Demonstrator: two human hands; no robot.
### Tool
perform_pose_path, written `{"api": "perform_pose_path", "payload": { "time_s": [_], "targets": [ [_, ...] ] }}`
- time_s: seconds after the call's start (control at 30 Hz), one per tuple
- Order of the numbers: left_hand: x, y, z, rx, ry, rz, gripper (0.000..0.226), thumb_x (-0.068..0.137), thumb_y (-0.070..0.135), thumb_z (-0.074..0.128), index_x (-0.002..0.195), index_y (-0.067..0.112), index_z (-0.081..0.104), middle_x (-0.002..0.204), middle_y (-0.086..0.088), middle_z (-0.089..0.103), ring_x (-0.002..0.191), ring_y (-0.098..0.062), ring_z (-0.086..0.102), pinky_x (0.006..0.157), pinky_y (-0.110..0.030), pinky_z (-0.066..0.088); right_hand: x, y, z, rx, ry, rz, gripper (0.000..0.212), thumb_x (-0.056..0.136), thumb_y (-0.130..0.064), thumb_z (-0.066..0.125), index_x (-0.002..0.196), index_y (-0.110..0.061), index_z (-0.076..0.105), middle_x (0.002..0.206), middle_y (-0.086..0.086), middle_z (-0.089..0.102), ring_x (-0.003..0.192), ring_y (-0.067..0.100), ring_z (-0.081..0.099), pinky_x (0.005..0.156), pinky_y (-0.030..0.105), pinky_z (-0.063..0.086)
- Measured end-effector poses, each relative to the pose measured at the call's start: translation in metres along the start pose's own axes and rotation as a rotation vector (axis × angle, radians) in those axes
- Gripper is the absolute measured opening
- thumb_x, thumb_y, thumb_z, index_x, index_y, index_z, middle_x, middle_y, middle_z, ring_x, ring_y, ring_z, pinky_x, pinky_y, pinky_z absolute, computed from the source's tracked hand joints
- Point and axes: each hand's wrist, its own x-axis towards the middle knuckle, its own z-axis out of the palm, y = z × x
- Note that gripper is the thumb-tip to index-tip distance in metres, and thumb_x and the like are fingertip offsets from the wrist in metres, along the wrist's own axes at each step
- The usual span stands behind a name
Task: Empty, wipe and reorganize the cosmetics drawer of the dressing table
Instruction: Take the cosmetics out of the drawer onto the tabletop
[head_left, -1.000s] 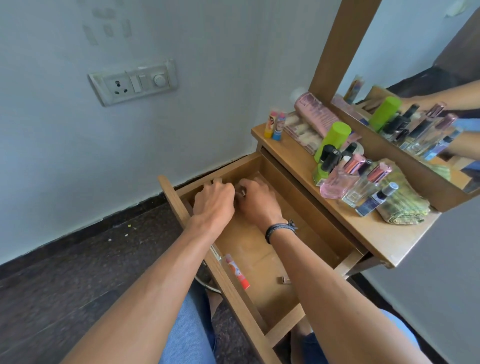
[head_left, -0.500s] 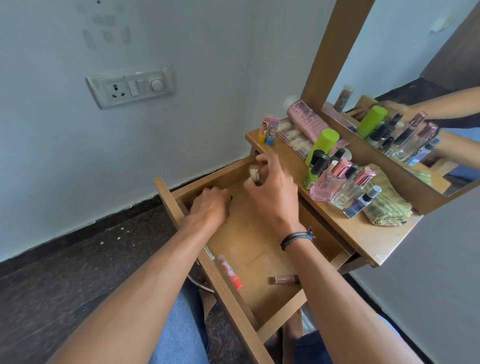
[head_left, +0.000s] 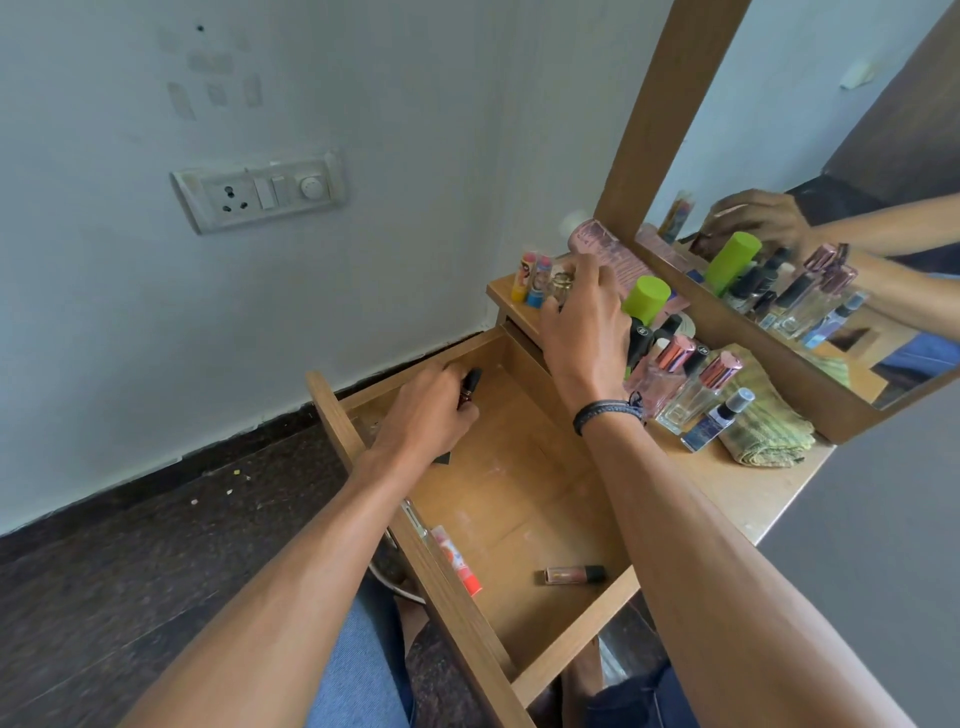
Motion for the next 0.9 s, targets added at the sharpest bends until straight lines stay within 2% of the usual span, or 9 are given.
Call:
{"api": "perform_pose_path", "payload": {
  "time_s": [0.1,0.27,0.37,0.47,0.7,0.8,0.9],
  "targets": [
    [0.0006,0.0006,-0.0016,-0.072,0.081,0.012,0.028,0.090,0.016,0.067,0.117,0.008,0.063,0.098,0.005,0.050,0.079,-0.011,0.050,0.053,-0.011,0.027,0.0006,0.0017,0.0031,-0.024,-0.015,0.025,0.031,0.096,-0.006,0.053,0.127,-0.009,0.051,0.131,0.015,0.055,0.110,0.037,0.057,0.071,0.035,0.033],
    [0.0015,0.0017,-0.0037,-0.149,0.159,-0.004,0.029,0.092,0.018,0.069,0.118,0.009,0.062,0.101,0.003,0.058,0.082,-0.010,0.051,0.057,-0.010,0.029,0.0042,0.0034,0.0008,-0.025,-0.054,0.039,0.036,0.096,-0.009,0.056,0.131,-0.008,0.049,0.127,0.017,0.060,0.112,0.038,0.060,0.074,0.039,0.041],
    [0.0029,0.0005,-0.0043,-0.181,0.171,-0.037,0.027,0.093,0.019,0.068,0.118,0.010,0.062,0.100,0.001,0.063,0.081,-0.011,0.054,0.055,-0.009,0.029,0.0054,0.0023,-0.0035,0.009,-0.084,0.013,0.034,0.093,-0.007,0.057,0.126,-0.010,0.050,0.121,0.016,0.062,0.107,0.039,0.060,0.072,0.038,0.040],
    [0.0041,-0.0005,-0.0042,-0.209,0.166,-0.064,0.030,0.094,0.019,0.068,0.122,0.010,0.061,0.105,-0.003,0.068,0.082,-0.009,0.056,0.057,-0.008,0.031,0.0070,-0.0002,-0.0058,0.031,-0.063,0.005,0.032,0.091,-0.005,0.055,0.122,-0.012,0.052,0.121,0.014,0.061,0.105,0.037,0.059,0.078,0.043,0.046],
    [0.0045,-0.0002,-0.0058,-0.243,0.147,-0.092,0.031,0.094,0.023,0.068,0.123,0.013,0.060,0.113,-0.003,0.067,0.090,-0.012,0.060,0.065,-0.017,0.040,0.0064,0.0011,0.0018,0.038,-0.086,0.069,0.043,0.095,-0.004,0.054,0.137,-0.011,0.044,0.132,0.016,0.056,0.117,0.037,0.056,0.079,0.039,0.041],
    [0.0048,-0.0006,-0.0053,-0.240,0.141,-0.092,0.033,0.094,0.024,0.068,0.124,0.014,0.060,0.114,-0.002,0.067,0.093,-0.012,0.062,0.063,-0.012,0.036,0.0046,0.0003,0.0031,0.053,-0.090,0.081,0.044,0.095,-0.006,0.052,0.138,-0.013,0.043,0.137,0.015,0.052,0.117,0.037,0.054,0.077,0.040,0.040],
    [0.0046,-0.0012,-0.0042,-0.246,0.146,-0.085,0.035,0.094,0.025,0.069,0.126,0.013,0.060,0.118,-0.002,0.067,0.098,-0.013,0.064,0.064,-0.008,0.033,0.0012,-0.0020,-0.0005,0.031,-0.072,0.036,0.041,0.092,-0.013,0.056,0.132,-0.016,0.048,0.135,0.012,0.052,0.109,0.037,0.058,0.070,0.036,0.037]
  ]
}}
